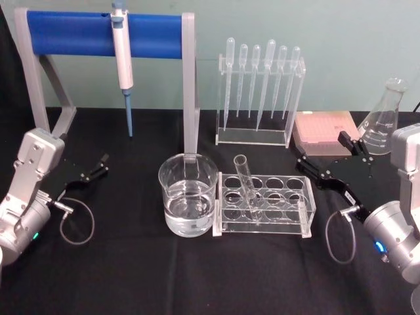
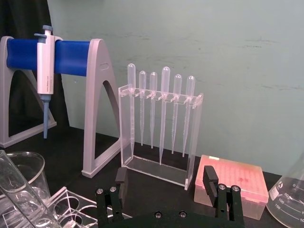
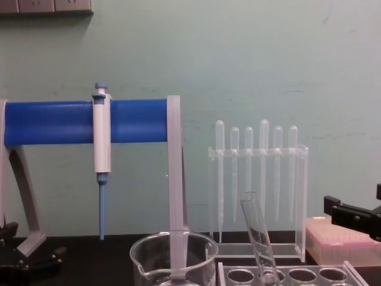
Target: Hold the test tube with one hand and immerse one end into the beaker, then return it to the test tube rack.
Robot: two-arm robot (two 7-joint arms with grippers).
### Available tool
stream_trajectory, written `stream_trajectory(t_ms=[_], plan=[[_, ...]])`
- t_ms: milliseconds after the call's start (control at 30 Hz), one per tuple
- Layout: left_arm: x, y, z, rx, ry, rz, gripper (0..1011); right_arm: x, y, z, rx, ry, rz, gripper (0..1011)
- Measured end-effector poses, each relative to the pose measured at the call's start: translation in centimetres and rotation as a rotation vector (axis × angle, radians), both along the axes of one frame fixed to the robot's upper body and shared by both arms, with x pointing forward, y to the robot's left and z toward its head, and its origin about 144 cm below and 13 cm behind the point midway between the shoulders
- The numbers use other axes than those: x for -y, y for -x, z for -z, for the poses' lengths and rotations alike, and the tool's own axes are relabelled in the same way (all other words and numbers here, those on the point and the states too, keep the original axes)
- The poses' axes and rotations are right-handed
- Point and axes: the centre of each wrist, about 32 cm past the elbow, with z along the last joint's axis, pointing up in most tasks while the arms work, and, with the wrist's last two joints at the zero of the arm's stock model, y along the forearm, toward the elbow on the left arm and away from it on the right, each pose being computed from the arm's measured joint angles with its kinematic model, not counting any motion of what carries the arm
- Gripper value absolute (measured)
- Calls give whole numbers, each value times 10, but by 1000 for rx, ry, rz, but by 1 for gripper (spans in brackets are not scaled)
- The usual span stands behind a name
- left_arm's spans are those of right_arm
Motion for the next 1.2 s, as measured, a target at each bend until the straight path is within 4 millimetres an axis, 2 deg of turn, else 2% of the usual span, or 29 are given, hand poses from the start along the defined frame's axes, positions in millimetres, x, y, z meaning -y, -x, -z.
stream_trajectory(t_ms=[1200], plan=[[0,0,0,0,0,0,1000,-1,1,-1,1,2,11,1003]])
